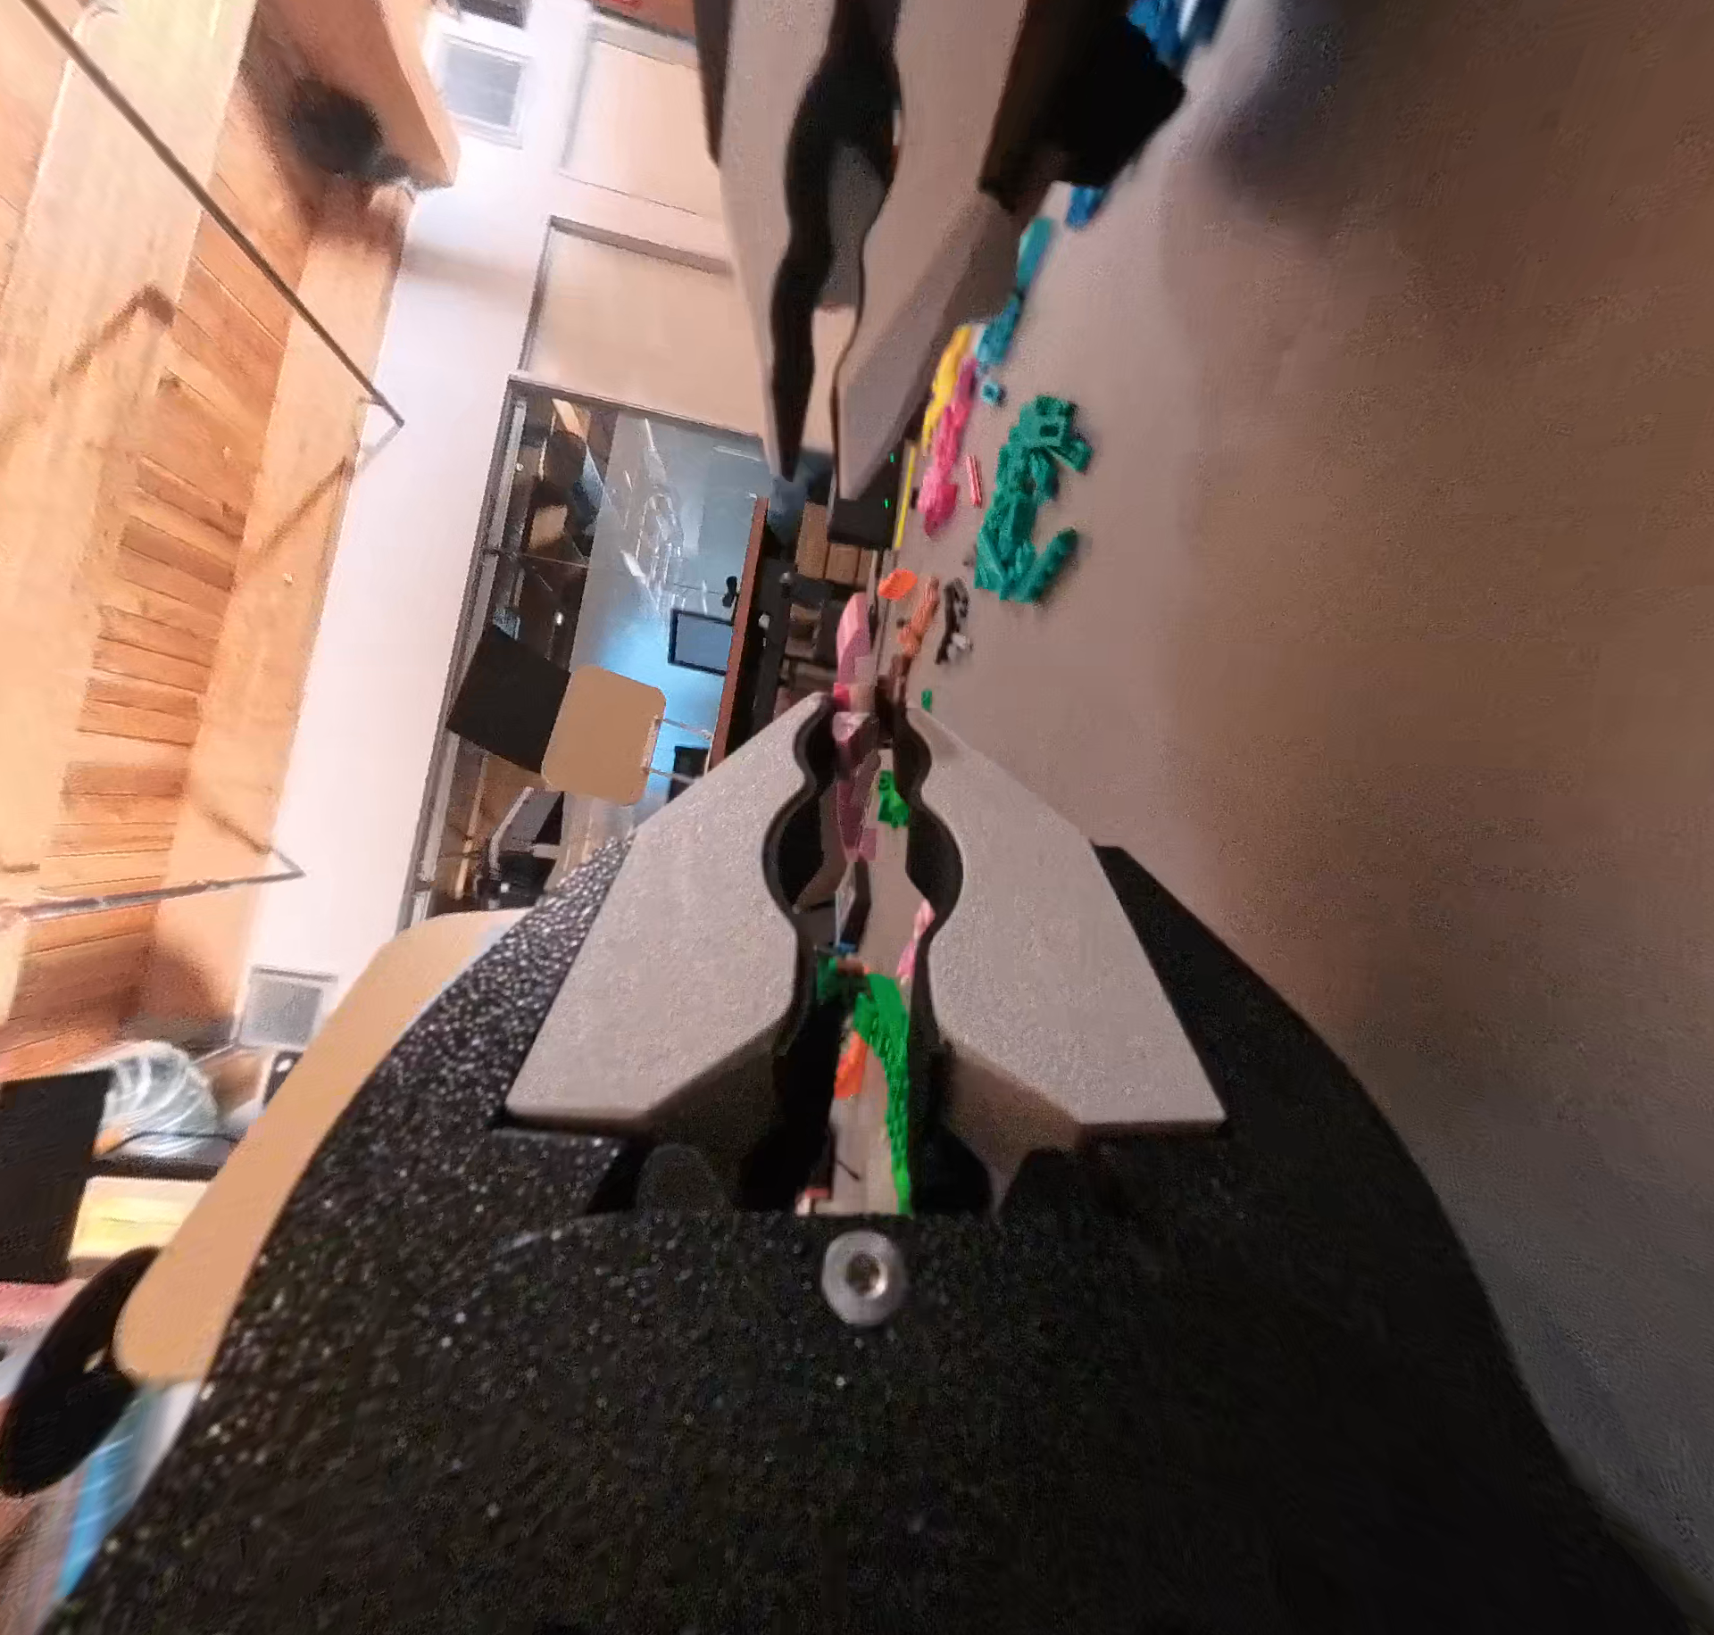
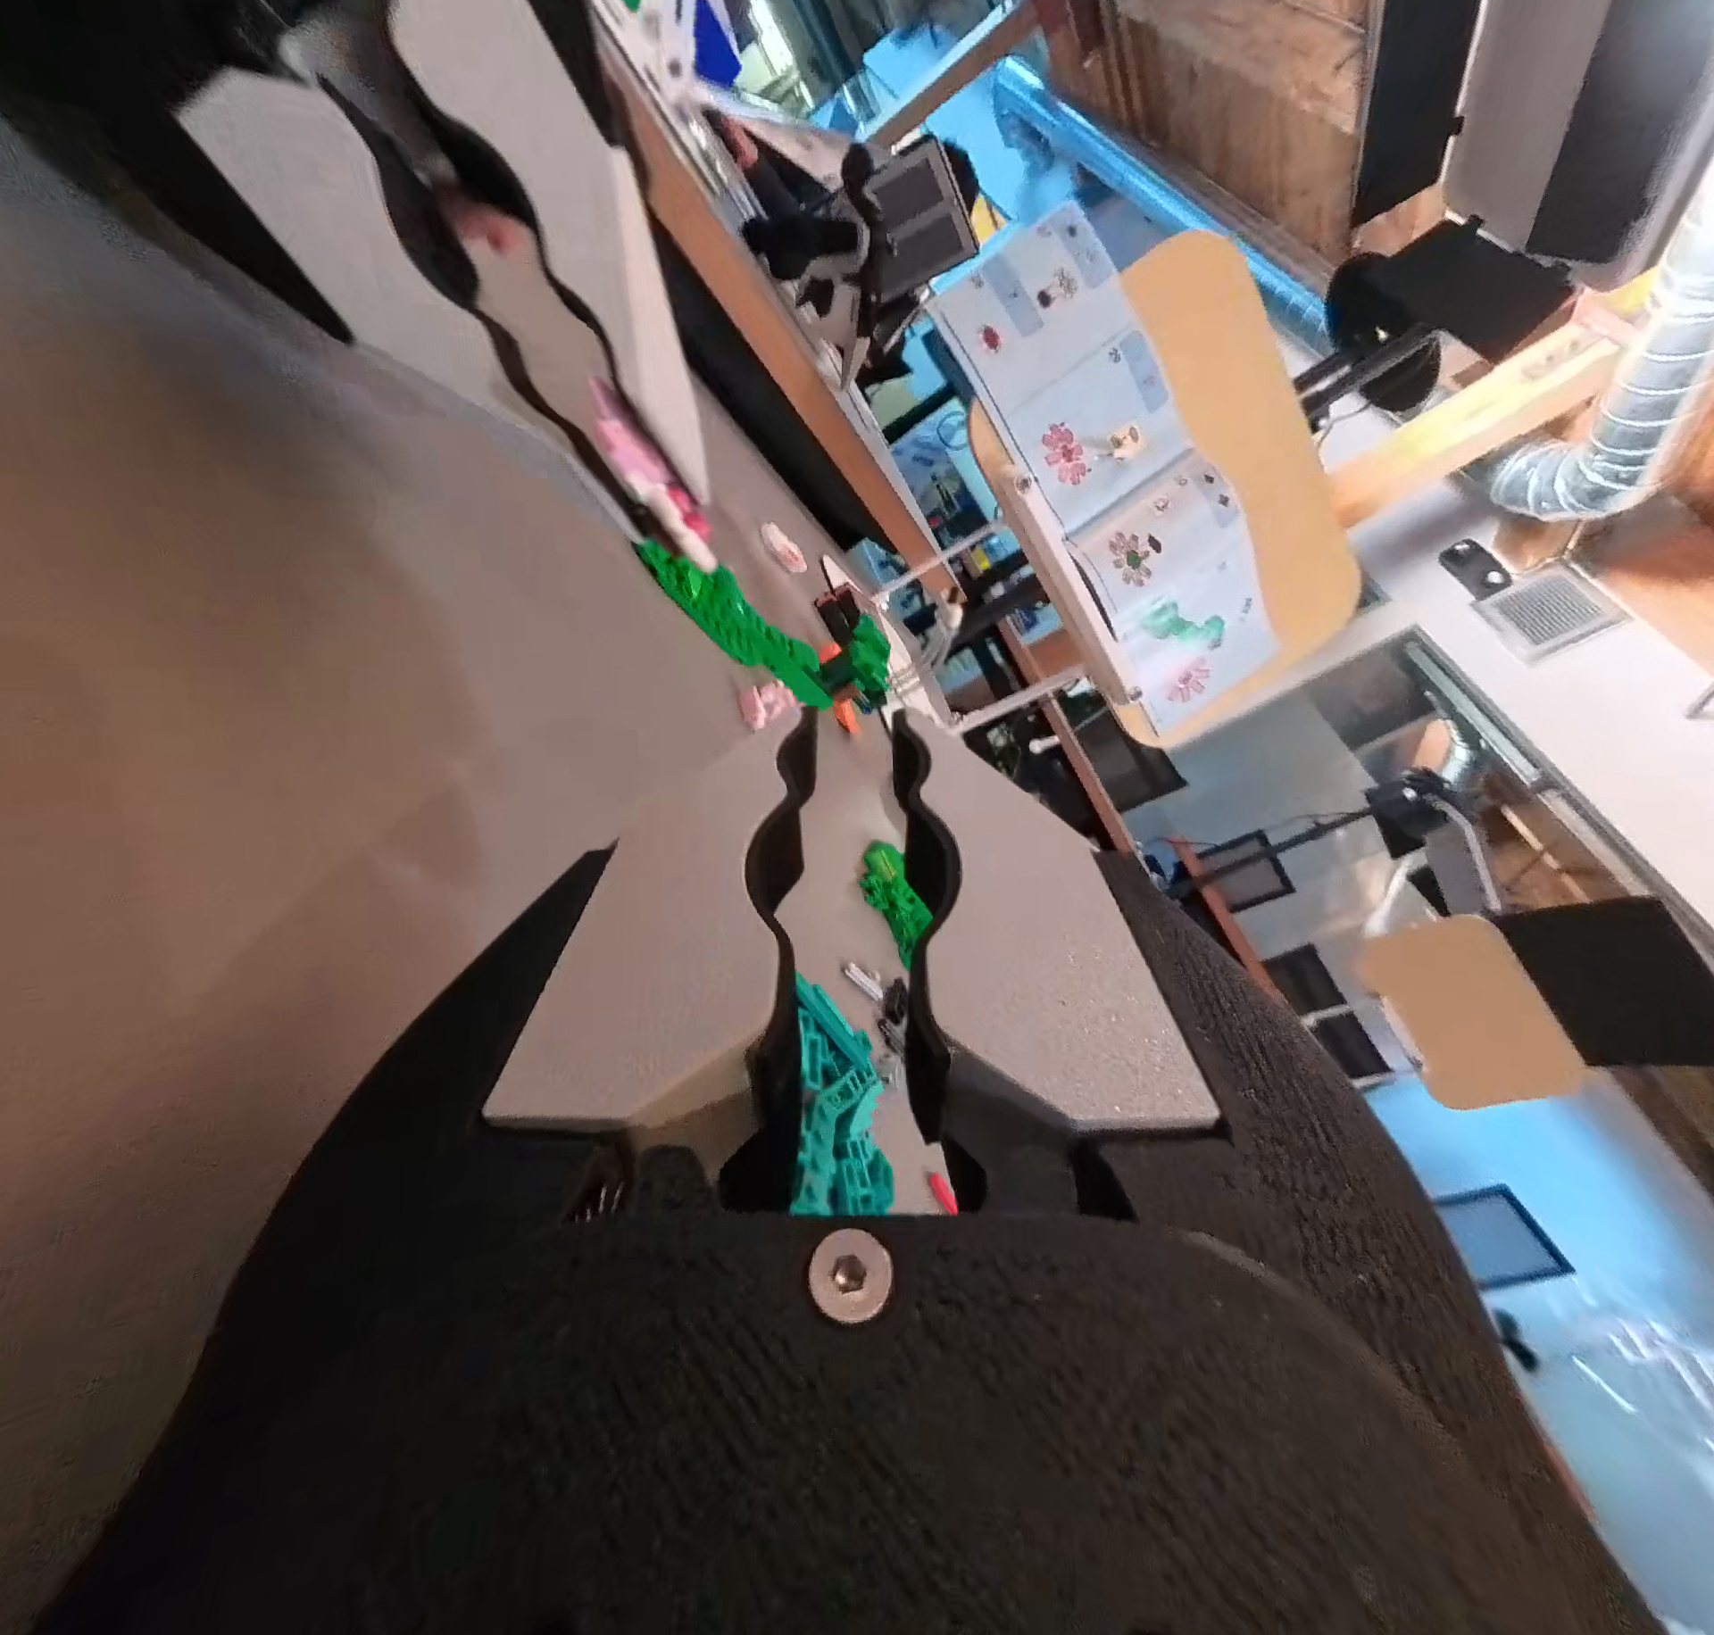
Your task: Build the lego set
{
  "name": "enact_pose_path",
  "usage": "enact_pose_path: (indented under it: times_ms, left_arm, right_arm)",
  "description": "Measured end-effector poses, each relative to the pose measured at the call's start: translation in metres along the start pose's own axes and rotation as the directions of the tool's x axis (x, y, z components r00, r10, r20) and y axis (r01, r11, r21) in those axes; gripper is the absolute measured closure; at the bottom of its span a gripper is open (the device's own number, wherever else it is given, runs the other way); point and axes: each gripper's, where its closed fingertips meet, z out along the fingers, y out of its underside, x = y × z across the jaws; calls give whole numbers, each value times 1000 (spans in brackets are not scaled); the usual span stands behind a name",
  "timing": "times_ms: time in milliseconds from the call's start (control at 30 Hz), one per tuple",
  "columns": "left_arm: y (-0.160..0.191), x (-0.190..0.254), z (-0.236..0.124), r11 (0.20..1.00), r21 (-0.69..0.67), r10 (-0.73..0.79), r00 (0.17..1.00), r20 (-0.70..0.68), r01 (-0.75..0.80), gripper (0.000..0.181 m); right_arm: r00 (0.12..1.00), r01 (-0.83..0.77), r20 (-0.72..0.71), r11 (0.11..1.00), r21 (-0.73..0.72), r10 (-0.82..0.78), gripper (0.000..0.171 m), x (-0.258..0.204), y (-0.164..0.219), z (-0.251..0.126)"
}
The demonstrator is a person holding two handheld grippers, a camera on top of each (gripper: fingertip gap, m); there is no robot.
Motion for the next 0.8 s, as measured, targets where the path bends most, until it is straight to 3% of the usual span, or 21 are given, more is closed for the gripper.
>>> enact_pose_path:
  times_ms: [200, 333, 400, 467, 567, 700, 800]
  left_arm:
    - [21, -5, -26, 992, -121, -41, 998, 37, 45, 172]
    - [24, -5, -25, 989, -105, -106, 994, 30, 108, 172]
    - [24, -3, -22, 988, -93, -122, 992, 13, 123, 173]
    - [19, 1, -20, 990, -60, -131, 991, -14, 130, 172]
    - [16, 3, -20, 988, -35, -150, 988, -36, 149, 172]
    - [16, 2, -20, 981, -19, -195, 980, -45, 194, 173]
    - [14, 3, -21, 979, -10, -204, 978, -53, 204, 172]
  right_arm:
    - [996, -3, -92, 993, -116, -7, 154, 17, 22, 1]
    - [993, 26, -106, 987, -161, -43, 151, 21, 29, -2]
    - [994, 44, -89, 985, -165, -59, 138, 18, 26, -1]
    - [997, 41, -56, 980, -194, -53, 137, 13, 28, 4]
    - [983, -175, 20, 961, -216, 184, 144, 6, 20, 28]
    - [804, -515, 142, 795, -321, 578, 144, -1, 17, 82]
    - [701, -554, 201, 700, -451, 684, 144, -12, 37, 113]
